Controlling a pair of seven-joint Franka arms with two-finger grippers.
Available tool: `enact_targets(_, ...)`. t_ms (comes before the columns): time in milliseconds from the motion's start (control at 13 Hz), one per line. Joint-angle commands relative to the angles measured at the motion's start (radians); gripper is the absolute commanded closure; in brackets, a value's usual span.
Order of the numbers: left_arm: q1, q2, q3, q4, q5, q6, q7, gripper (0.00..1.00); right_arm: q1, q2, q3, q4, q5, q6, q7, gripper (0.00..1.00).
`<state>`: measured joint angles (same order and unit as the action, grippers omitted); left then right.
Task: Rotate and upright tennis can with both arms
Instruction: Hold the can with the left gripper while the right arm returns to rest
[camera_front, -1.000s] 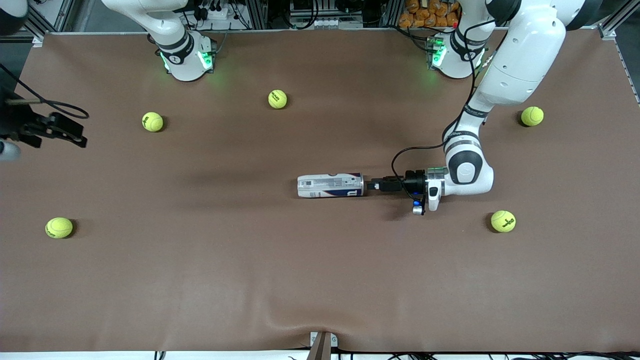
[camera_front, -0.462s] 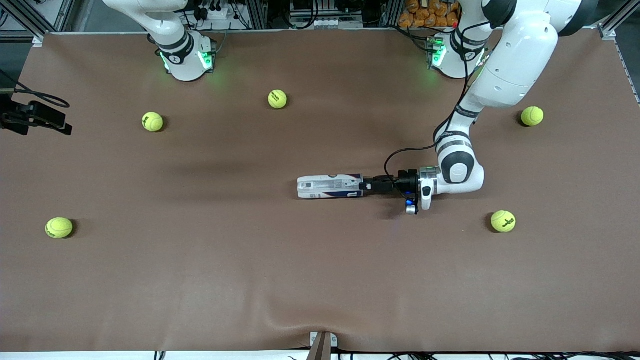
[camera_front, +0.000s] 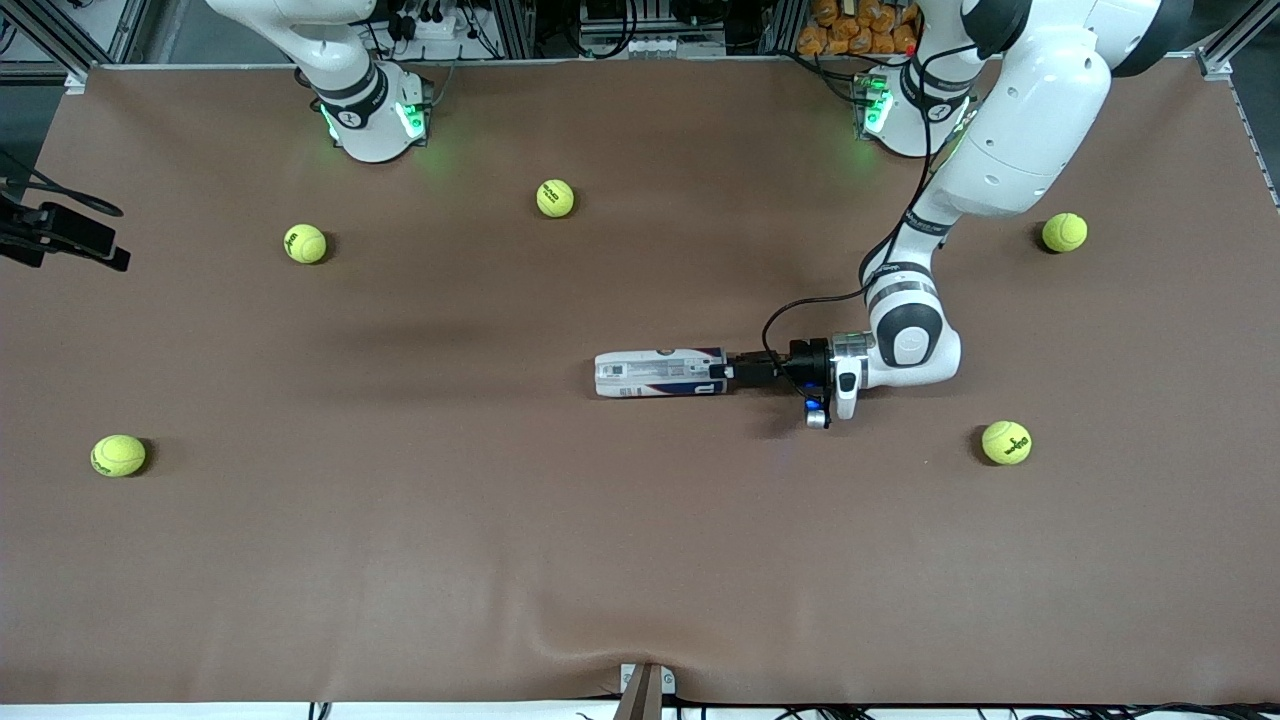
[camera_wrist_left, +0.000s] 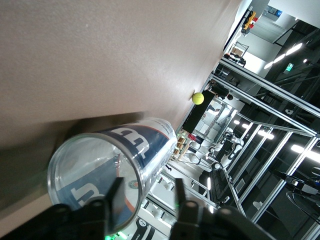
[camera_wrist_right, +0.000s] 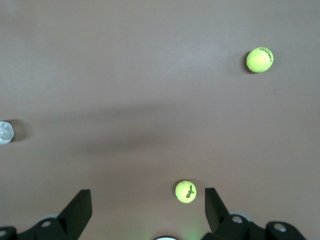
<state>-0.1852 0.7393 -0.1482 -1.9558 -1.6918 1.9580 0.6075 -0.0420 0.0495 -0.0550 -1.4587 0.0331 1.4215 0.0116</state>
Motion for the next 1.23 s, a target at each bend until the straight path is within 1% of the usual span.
enact_targets(0, 0.001, 0.008, -0.004, 0.017, -0.026, -0.013, 0.028, 0.93, -0.013, -0.023, 0.012, -0.002, 0.011, -0.001, 0.028, 0.00)
enact_targets(77, 0.001, 0.003, -0.004, 0.018, -0.025, -0.013, 0.028, 0.98, -0.012, -0.020, 0.014, 0.018, 0.014, -0.001, 0.027, 0.00)
enact_targets(154, 0.001, 0.003, -0.004, 0.025, -0.026, -0.013, 0.026, 1.00, -0.012, -0.019, 0.012, 0.026, 0.016, -0.004, 0.012, 0.00)
enact_targets(385, 0.004, -0.011, -0.002, 0.051, -0.019, -0.010, -0.001, 1.00, -0.007, -0.014, 0.014, 0.029, 0.019, -0.001, 0.002, 0.00)
enact_targets(462, 0.004, -0.021, -0.001, 0.070, -0.009, -0.005, -0.046, 1.00, -0.010, -0.011, 0.014, 0.029, 0.021, 0.002, 0.002, 0.00)
enact_targets(538, 0.001, -0.043, 0.004, 0.084, 0.001, -0.001, -0.117, 1.00, -0.009, -0.011, 0.014, 0.029, 0.016, 0.002, 0.002, 0.00)
enact_targets(769, -0.010, -0.086, 0.001, 0.175, 0.119, 0.048, -0.380, 1.00, 0.017, -0.011, 0.018, 0.031, -0.045, 0.001, 0.004, 0.00)
enact_targets(1000, -0.028, -0.098, 0.002, 0.265, 0.188, 0.076, -0.588, 1.00, 0.019, -0.013, 0.017, 0.032, -0.041, -0.003, 0.007, 0.00)
enact_targets(1154, -0.043, -0.097, 0.004, 0.328, 0.210, 0.093, -0.702, 1.00, 0.019, -0.013, 0.015, 0.032, -0.036, 0.000, 0.008, 0.00)
